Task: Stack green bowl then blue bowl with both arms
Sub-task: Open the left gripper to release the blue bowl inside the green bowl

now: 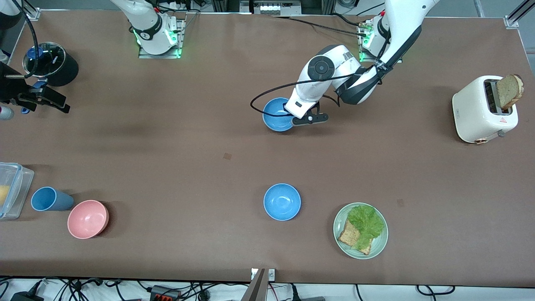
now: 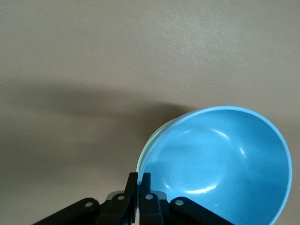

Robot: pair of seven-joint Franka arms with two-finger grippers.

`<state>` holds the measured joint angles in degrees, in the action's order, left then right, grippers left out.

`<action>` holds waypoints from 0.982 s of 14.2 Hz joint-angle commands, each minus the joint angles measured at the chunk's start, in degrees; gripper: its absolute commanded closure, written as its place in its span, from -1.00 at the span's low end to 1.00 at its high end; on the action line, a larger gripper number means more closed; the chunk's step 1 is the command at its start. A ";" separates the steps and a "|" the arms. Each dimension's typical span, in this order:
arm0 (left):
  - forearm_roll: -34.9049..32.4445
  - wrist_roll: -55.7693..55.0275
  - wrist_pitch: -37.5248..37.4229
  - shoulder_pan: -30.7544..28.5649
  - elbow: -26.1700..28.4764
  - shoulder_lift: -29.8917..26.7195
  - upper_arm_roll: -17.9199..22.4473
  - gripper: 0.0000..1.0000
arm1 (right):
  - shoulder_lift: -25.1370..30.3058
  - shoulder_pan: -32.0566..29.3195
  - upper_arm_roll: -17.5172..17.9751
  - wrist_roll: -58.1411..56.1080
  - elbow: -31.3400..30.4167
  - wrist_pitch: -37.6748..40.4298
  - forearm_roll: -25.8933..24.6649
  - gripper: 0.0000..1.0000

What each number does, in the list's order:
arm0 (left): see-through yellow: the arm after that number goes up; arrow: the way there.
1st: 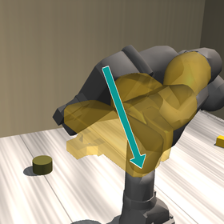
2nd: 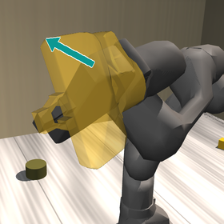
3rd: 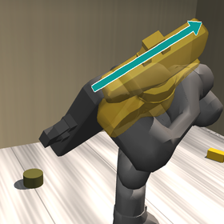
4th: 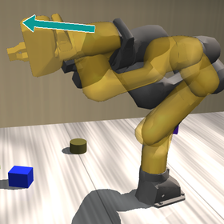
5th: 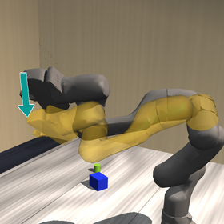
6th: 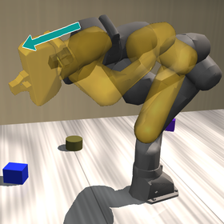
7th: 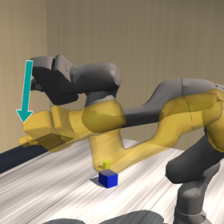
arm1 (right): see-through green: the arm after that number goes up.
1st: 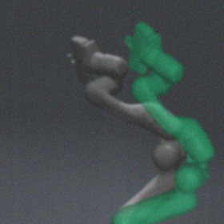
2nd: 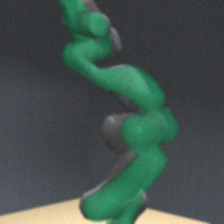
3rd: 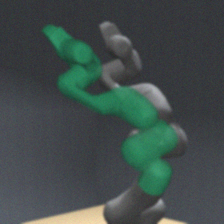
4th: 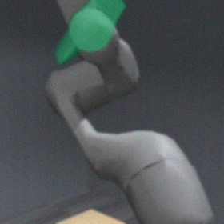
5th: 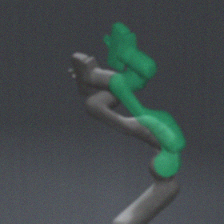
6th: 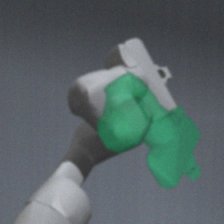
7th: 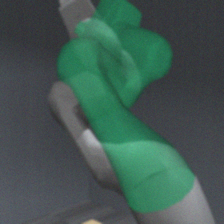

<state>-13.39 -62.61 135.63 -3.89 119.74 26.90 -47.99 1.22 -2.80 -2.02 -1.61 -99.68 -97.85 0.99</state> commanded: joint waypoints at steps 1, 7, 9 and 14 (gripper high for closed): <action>-1.47 -2.24 -0.89 0.72 -0.65 0.52 -0.26 0.89 | 0.72 -0.10 0.35 -0.33 -0.86 -0.32 -0.91 -1.00; -1.38 -1.81 -2.12 -1.20 -1.00 0.35 -0.44 0.36 | 0.37 -0.02 0.35 -0.32 -0.78 -0.32 -0.91 -1.00; -1.03 -1.64 -6.05 -1.64 -3.00 0.08 -1.31 0.32 | 0.36 -0.10 0.35 -0.24 -0.77 -0.50 -0.82 -1.00; -0.59 3.44 -18.55 -7.51 -11.10 0.17 -6.23 0.33 | 0.45 -0.02 0.35 -0.41 -0.77 -0.59 -0.91 -1.00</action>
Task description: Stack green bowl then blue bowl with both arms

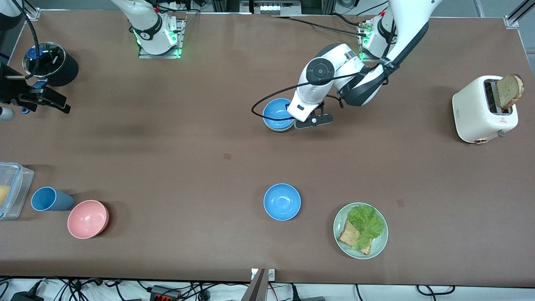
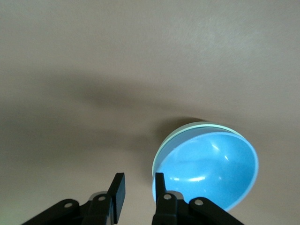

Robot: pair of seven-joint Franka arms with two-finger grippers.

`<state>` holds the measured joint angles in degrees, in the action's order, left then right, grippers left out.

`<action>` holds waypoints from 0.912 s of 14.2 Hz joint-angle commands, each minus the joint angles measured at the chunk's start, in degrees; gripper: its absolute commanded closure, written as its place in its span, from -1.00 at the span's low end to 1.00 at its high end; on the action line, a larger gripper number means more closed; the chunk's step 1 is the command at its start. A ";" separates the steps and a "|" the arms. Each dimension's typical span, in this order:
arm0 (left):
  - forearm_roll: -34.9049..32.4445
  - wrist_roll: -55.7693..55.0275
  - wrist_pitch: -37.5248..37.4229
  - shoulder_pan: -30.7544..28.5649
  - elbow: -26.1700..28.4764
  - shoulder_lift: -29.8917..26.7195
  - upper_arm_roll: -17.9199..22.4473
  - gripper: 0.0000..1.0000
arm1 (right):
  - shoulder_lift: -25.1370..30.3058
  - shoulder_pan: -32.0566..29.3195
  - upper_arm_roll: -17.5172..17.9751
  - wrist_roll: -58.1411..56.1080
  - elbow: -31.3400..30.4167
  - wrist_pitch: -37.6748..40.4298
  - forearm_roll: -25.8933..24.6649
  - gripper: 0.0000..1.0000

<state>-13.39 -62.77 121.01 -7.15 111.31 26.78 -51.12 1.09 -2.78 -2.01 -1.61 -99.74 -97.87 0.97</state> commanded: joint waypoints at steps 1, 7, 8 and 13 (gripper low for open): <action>-0.59 5.80 -5.16 -6.71 -2.93 0.21 -4.33 0.33 | 0.58 -0.12 0.34 -0.50 -0.64 -0.65 -0.89 -1.00; -0.67 24.86 -16.55 -17.72 -9.68 0.03 -6.45 0.26 | 0.84 -0.03 0.42 -0.50 -0.55 -0.04 -0.89 -1.00; -0.67 28.37 -21.21 -18.51 -13.71 0.29 -6.19 0.26 | 0.84 0.06 0.43 -0.24 -0.55 -0.04 -0.89 -1.00; -1.46 50.95 -27.23 -25.08 -19.81 1.26 -3.11 0.11 | 0.84 0.15 0.43 -0.24 -0.37 -0.30 -0.80 -1.00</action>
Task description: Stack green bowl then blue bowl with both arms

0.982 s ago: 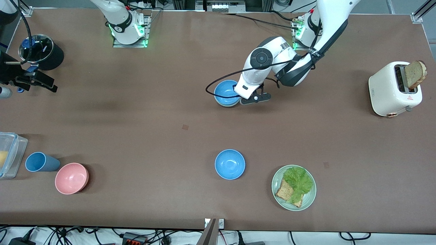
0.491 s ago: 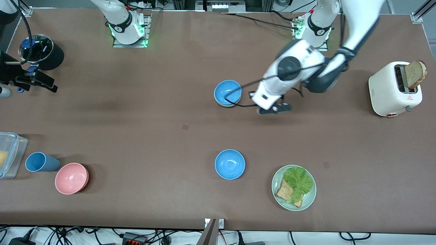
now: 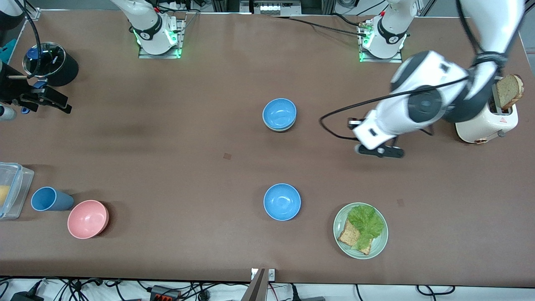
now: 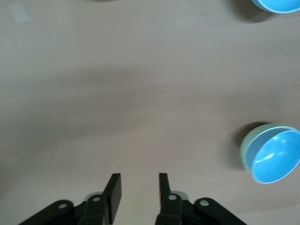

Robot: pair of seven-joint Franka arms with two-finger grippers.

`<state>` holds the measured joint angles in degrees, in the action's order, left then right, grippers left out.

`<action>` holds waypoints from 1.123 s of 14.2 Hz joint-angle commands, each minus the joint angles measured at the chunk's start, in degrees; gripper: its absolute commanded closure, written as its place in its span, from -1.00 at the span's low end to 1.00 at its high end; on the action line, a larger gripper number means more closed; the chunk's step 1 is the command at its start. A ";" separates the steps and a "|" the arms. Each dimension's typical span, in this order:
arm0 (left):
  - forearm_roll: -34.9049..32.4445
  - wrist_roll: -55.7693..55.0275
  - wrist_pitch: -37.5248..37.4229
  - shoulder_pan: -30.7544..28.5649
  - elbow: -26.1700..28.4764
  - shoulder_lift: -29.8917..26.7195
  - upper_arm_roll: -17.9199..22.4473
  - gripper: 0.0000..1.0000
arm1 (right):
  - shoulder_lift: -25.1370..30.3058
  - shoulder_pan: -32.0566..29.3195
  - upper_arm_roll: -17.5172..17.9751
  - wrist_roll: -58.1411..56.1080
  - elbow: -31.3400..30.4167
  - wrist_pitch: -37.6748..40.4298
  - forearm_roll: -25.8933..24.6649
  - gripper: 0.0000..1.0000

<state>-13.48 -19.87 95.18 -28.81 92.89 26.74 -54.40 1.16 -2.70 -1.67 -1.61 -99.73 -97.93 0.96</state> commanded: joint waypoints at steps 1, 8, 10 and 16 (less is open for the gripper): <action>-1.63 12.26 -1.49 -5.28 -1.49 1.21 0.26 -0.11 | 0.77 0.06 0.18 -0.24 -0.38 -0.33 -0.78 -1.00; -6.39 27.25 -1.84 -7.24 -3.77 -6.84 10.86 -1.00 | 0.68 0.06 0.09 -0.24 -0.38 -0.42 -0.78 -1.00; 1.31 27.16 -1.49 0.72 -3.77 -12.65 23.66 -1.00 | 0.68 -0.03 0.09 -0.24 -0.38 -0.24 -0.87 -1.00; 11.81 27.50 -4.20 25.87 -2.54 -23.21 57.70 -1.00 | 0.60 0.23 0.18 -0.24 -0.38 -0.59 -2.62 -1.00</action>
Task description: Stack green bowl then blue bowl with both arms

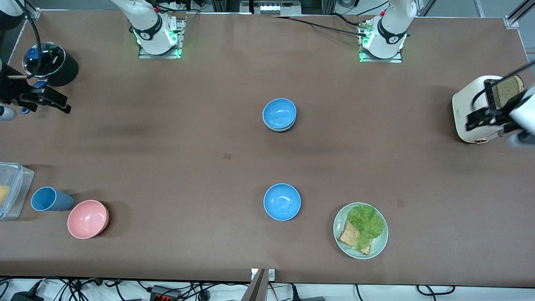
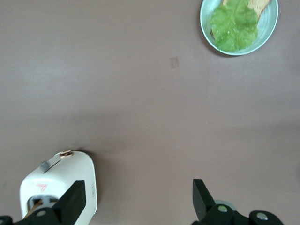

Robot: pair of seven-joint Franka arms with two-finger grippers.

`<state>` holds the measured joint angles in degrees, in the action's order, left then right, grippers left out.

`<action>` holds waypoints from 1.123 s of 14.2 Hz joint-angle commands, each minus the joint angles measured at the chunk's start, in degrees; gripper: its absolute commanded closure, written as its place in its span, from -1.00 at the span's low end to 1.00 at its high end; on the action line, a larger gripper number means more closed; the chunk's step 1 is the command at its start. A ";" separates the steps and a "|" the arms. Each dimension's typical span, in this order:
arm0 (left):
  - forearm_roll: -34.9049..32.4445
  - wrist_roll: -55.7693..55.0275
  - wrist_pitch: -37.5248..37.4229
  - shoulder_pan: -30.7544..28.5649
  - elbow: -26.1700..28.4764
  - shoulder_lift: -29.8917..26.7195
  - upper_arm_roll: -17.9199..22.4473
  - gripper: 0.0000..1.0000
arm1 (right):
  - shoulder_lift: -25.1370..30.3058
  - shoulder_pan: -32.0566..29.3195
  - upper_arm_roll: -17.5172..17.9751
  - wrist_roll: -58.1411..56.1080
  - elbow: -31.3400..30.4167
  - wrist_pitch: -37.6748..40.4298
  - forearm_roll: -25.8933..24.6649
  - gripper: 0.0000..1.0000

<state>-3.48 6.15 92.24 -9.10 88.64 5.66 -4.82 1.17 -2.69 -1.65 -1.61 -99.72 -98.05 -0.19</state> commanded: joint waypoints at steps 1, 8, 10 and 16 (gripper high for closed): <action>1.90 1.67 -3.10 7.33 1.80 -2.93 8.76 -1.00 | 0.58 0.23 0.16 -0.24 -0.39 -0.48 -1.48 -1.00; 10.34 0.62 -4.78 5.85 1.71 -3.02 5.43 -1.00 | 0.50 0.23 0.16 -0.24 -0.39 -0.48 -1.48 -1.00; 9.99 0.71 -4.79 5.85 1.62 -2.93 5.61 -1.00 | 0.58 0.23 0.16 -0.24 -0.39 -0.48 -1.48 -1.00; 9.46 1.15 -6.54 5.85 1.62 -2.76 5.17 -1.00 | 0.67 0.14 0.16 -0.41 -0.30 -0.48 -1.48 -1.00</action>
<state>5.51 6.31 86.73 -3.01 89.89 3.36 0.66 1.17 -2.66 -1.59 -1.61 -99.72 -98.22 -0.77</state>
